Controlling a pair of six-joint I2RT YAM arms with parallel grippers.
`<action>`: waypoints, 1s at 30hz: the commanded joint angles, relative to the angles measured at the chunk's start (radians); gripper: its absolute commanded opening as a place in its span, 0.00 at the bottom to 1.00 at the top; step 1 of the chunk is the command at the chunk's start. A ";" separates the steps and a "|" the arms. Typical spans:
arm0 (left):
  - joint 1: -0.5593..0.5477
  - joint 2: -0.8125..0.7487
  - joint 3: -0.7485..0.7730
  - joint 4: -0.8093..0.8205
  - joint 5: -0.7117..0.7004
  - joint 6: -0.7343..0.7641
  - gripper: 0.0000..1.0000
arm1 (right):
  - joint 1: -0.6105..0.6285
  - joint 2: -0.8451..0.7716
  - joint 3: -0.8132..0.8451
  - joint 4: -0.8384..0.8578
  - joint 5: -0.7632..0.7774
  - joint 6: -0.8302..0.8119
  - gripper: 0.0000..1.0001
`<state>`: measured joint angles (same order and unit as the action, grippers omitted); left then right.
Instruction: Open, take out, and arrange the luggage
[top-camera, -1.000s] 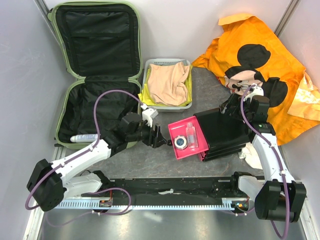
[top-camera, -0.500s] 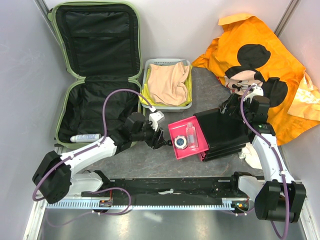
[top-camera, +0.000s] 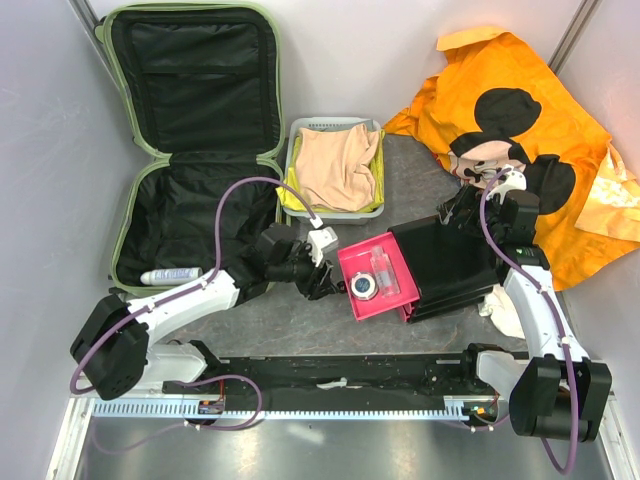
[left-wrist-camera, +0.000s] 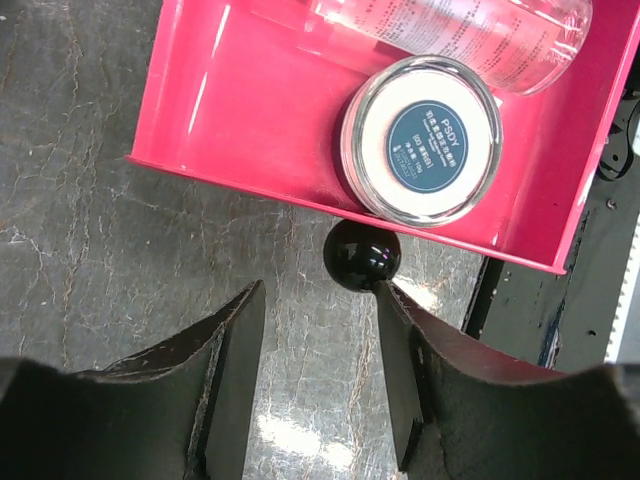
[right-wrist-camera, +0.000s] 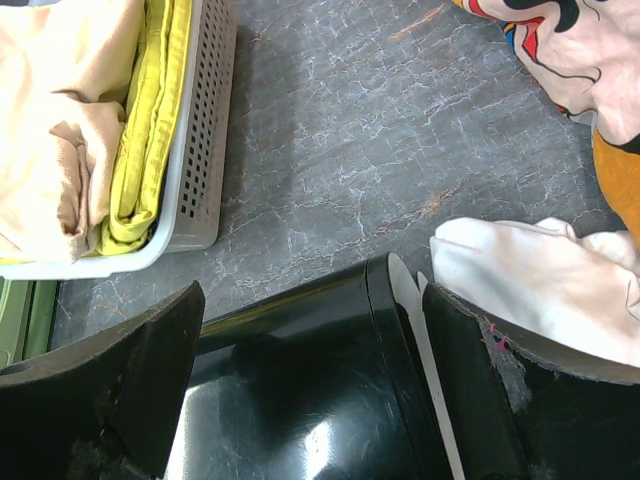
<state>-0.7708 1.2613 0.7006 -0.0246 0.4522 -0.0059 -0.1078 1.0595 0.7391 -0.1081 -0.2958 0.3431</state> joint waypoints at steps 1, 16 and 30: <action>-0.032 -0.002 0.033 0.046 0.059 0.047 0.55 | 0.013 0.027 -0.043 -0.071 -0.072 0.037 0.98; -0.059 0.087 0.074 0.123 0.049 0.067 0.53 | 0.013 0.013 -0.043 -0.068 -0.094 0.043 0.98; -0.081 0.023 0.096 0.239 0.048 -0.057 0.02 | 0.031 -0.006 -0.104 -0.024 -0.124 0.088 0.95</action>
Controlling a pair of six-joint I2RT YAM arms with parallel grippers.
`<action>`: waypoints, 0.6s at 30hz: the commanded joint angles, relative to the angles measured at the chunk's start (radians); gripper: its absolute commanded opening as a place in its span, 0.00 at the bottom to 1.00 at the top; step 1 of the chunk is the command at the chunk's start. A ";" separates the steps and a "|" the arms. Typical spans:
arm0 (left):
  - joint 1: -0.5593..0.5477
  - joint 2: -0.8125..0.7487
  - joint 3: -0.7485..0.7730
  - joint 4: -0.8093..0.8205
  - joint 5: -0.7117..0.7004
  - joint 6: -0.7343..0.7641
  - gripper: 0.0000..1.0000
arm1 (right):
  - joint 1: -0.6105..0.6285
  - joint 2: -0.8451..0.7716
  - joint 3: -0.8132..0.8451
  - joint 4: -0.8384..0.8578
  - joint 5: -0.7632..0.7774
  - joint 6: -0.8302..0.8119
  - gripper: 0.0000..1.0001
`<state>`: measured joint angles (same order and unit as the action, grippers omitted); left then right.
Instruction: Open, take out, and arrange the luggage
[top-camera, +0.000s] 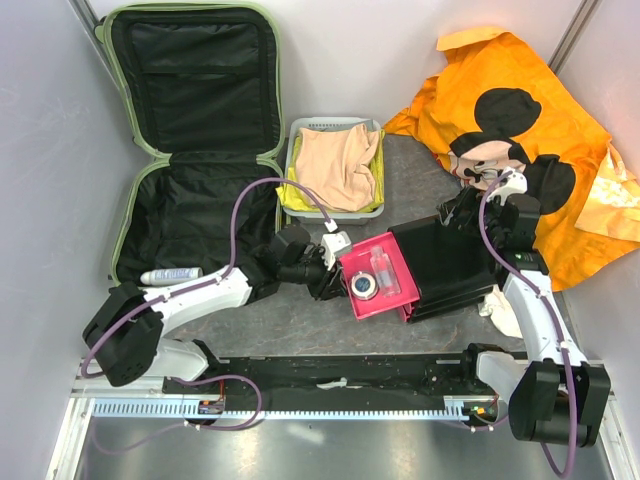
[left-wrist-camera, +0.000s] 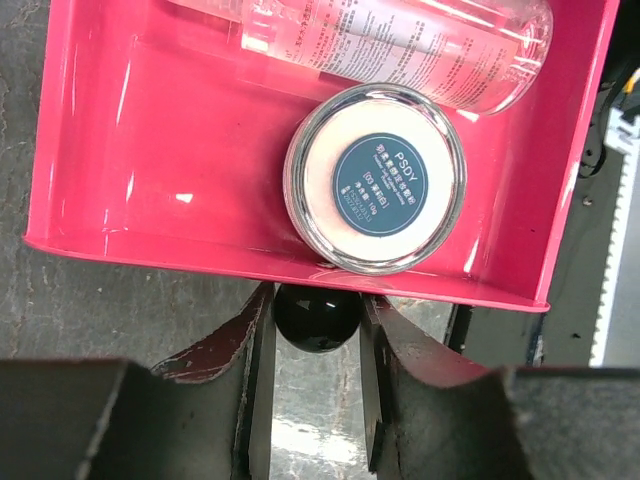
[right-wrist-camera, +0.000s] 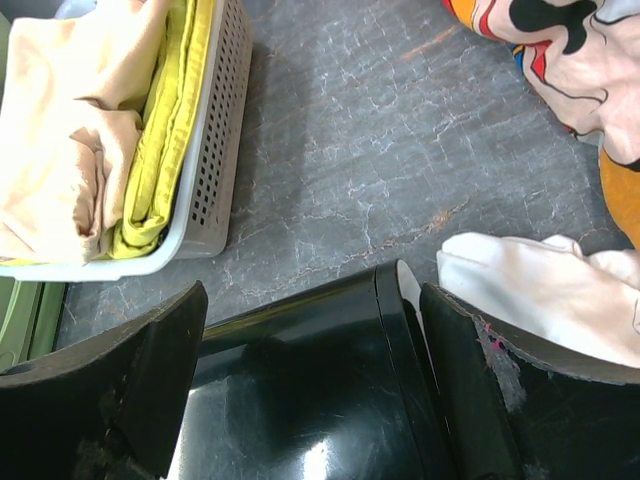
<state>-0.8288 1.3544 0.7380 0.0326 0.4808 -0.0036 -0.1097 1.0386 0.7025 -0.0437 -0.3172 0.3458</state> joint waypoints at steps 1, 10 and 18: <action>-0.023 -0.095 0.057 0.191 0.019 -0.067 0.02 | 0.036 0.012 -0.072 -0.085 -0.102 0.087 0.94; -0.024 -0.135 0.075 0.234 0.015 -0.095 0.02 | 0.104 0.012 -0.103 -0.021 -0.083 0.147 0.92; -0.024 -0.006 0.098 0.326 -0.011 -0.130 0.01 | 0.220 0.014 -0.130 0.063 -0.039 0.229 0.91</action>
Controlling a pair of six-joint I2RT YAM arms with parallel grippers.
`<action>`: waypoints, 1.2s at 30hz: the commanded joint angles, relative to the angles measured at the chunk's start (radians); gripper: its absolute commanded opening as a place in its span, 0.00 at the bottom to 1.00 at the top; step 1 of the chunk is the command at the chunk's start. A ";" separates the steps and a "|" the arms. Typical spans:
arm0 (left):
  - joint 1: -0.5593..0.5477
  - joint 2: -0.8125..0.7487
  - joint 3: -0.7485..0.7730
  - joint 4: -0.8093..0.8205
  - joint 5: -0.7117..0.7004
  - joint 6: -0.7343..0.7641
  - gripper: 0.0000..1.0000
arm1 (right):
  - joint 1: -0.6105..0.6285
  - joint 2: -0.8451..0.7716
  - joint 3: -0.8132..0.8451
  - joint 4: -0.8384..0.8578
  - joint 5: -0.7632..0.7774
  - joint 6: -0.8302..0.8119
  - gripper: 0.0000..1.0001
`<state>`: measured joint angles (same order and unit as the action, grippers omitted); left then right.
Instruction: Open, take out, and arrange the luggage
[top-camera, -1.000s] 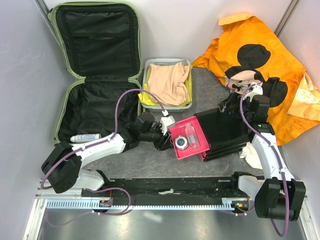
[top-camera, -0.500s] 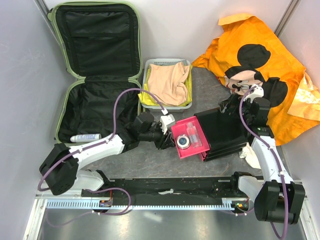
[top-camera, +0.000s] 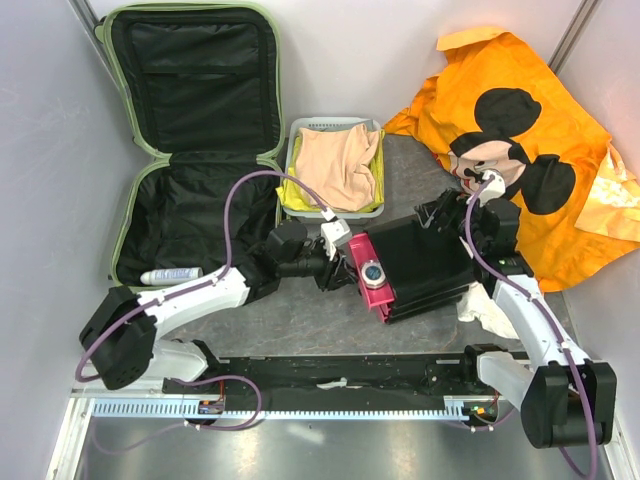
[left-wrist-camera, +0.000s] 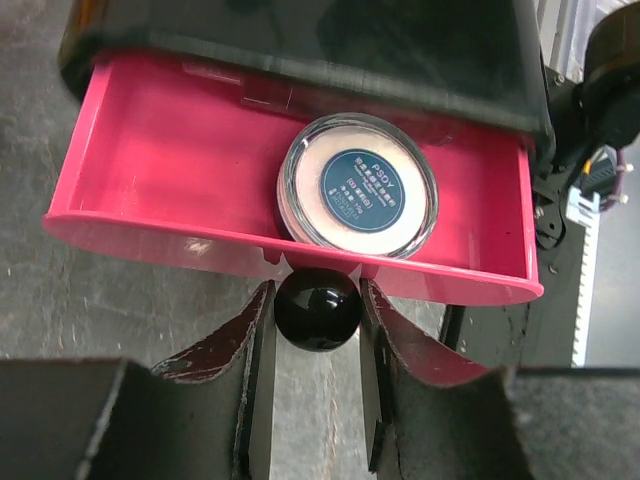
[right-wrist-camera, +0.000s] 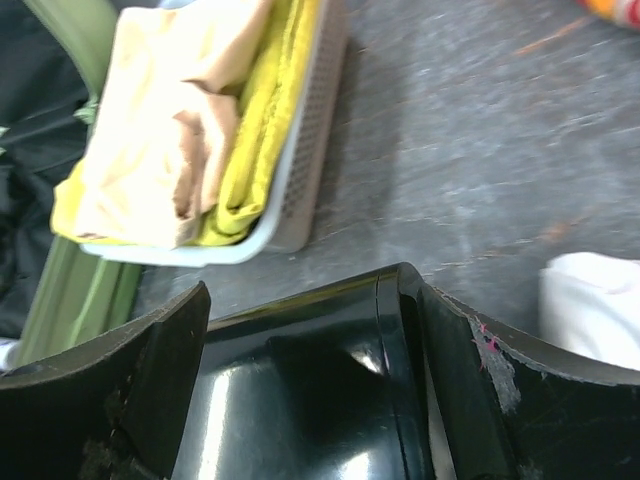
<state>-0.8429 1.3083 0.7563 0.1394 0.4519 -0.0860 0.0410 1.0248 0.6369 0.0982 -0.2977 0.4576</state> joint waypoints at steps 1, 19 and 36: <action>-0.010 0.052 0.087 0.232 0.018 -0.060 0.02 | 0.079 0.024 -0.071 -0.068 -0.054 0.127 0.91; -0.007 0.102 0.161 0.100 -0.180 -0.103 0.62 | 0.135 0.014 -0.069 -0.060 0.072 0.144 0.95; 0.212 -0.155 0.012 -0.214 -0.374 -0.156 0.75 | 0.137 0.001 -0.008 -0.084 0.092 0.113 0.96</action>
<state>-0.7300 1.1744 0.7918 0.0448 0.1604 -0.1932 0.1455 1.0271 0.6273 0.1459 -0.1551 0.5381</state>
